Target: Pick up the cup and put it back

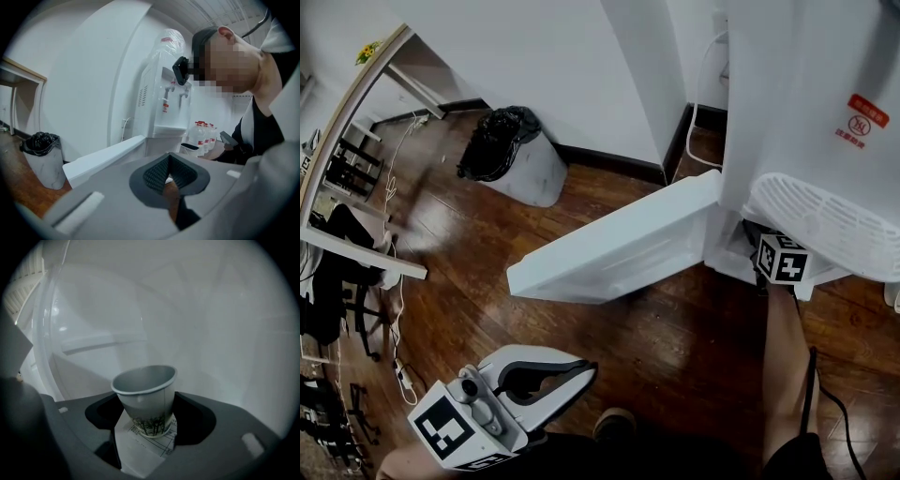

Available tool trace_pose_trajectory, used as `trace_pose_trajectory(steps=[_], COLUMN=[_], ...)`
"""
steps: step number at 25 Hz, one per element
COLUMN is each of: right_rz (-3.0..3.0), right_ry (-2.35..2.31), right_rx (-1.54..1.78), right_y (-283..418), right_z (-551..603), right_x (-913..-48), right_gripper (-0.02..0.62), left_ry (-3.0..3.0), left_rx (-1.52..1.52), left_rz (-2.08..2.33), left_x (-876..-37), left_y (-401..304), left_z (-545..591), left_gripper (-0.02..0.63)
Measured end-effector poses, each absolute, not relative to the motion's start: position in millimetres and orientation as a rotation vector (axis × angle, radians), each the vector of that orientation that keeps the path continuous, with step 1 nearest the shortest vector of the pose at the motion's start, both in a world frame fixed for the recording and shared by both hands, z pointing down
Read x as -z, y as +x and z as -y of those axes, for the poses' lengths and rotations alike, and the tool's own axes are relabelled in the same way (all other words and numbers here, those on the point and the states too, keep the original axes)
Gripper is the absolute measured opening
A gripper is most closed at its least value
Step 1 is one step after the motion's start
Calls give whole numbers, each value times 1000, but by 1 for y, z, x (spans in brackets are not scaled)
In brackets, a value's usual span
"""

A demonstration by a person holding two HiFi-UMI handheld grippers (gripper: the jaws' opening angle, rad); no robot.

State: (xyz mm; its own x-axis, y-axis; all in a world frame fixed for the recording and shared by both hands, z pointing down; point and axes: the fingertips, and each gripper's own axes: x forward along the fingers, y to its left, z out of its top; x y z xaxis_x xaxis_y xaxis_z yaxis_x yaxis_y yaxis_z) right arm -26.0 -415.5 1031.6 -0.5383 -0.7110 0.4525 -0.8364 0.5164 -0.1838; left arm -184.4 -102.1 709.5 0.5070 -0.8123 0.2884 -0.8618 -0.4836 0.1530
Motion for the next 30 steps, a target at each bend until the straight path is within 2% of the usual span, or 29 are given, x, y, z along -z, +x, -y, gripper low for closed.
trace_pose_trajectory(steps=[9, 12, 14, 23, 30], right_rz=[2429, 2432, 2440, 2441, 2533], right_ry=[1256, 1235, 1213, 1230, 1219], right_rx=[-548, -547, -553, -564, -581], right_y=[-28, -28, -29, 2, 33], right_z=[412, 409, 404, 345, 274], right_x=[-1042, -1043, -1042, -1013, -958], right_gripper=[325, 380, 391, 390, 371], left_ry=[2470, 2472, 2467, 2501, 2622], left_rx=[-256, -253, -233, -146, -98], left_rz=[1421, 1419, 1421, 1325, 1259], left_x=[-711, -711, -709, -705, -693], left_y=[-189, -188, -188, -161, -122], left_z=[104, 104, 105, 109, 118], left_gripper=[1, 1, 1, 1, 1])
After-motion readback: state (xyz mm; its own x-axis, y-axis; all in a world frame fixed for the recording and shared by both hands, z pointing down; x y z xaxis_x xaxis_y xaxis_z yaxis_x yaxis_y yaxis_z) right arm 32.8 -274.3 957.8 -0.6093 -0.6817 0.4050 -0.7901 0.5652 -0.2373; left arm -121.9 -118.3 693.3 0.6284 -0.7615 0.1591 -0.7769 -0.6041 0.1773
